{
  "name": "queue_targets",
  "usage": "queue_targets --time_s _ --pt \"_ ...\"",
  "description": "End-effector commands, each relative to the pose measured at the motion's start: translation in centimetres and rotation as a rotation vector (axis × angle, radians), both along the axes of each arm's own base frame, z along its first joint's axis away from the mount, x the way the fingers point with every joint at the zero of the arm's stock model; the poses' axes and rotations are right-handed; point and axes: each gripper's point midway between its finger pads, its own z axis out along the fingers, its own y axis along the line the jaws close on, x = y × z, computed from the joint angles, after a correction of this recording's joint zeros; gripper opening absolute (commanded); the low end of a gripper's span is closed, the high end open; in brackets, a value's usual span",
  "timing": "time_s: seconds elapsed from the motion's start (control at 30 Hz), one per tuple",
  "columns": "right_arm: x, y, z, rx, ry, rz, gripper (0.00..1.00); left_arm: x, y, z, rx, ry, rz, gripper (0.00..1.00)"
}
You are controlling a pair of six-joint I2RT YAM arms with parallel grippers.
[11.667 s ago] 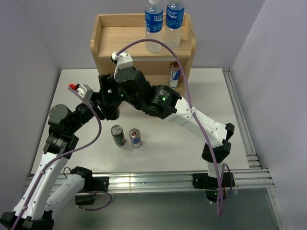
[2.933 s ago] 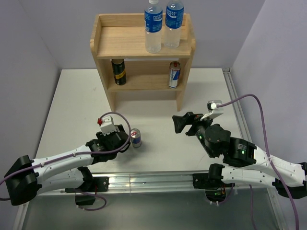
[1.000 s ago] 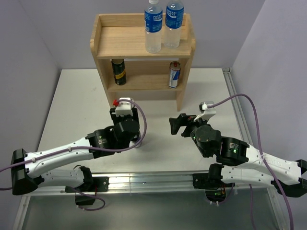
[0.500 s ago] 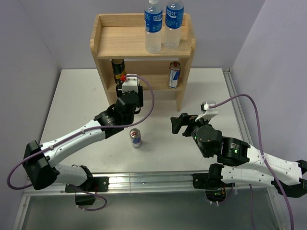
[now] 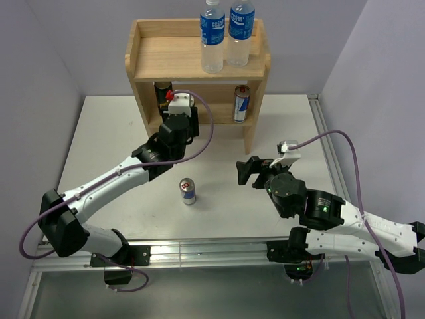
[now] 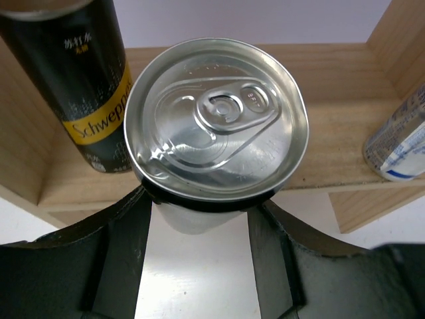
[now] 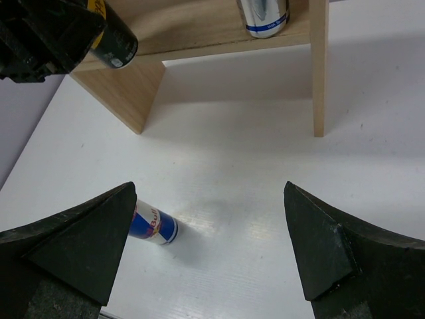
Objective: Place and organize the beverage onto the shelf
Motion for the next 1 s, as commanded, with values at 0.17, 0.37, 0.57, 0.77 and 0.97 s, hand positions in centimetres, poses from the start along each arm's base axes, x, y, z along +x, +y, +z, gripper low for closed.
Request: queue_targets --time_s 0.17,0.37,0.57,0.77,0.97 --pt "0.5 -0.3 0.0 0.005 -0.008 -0.036 0.99 2.2 -0.5 7.3 -0.145 -0.171 0.016 0.0" --pt "0.5 -0.7 -0.2 -0.001 -0.007 -0.045 0.99 3.5 0.3 6.6 -0.145 -0.177 0.055 0.0" --pt "0.6 -0.9 -0.4 -0.002 -0.007 -0.051 0.99 4.7 0.7 5.7 -0.14 -0.167 0.074 0.0" --pt "0.7 -0.5 -0.7 -0.004 -0.004 -0.044 0.99 5.4 1.0 5.1 -0.135 -0.159 0.085 0.0" --pt "0.8 -0.2 -0.9 -0.004 0.001 -0.038 0.99 6.1 1.4 4.5 -0.147 -0.152 0.096 0.0"
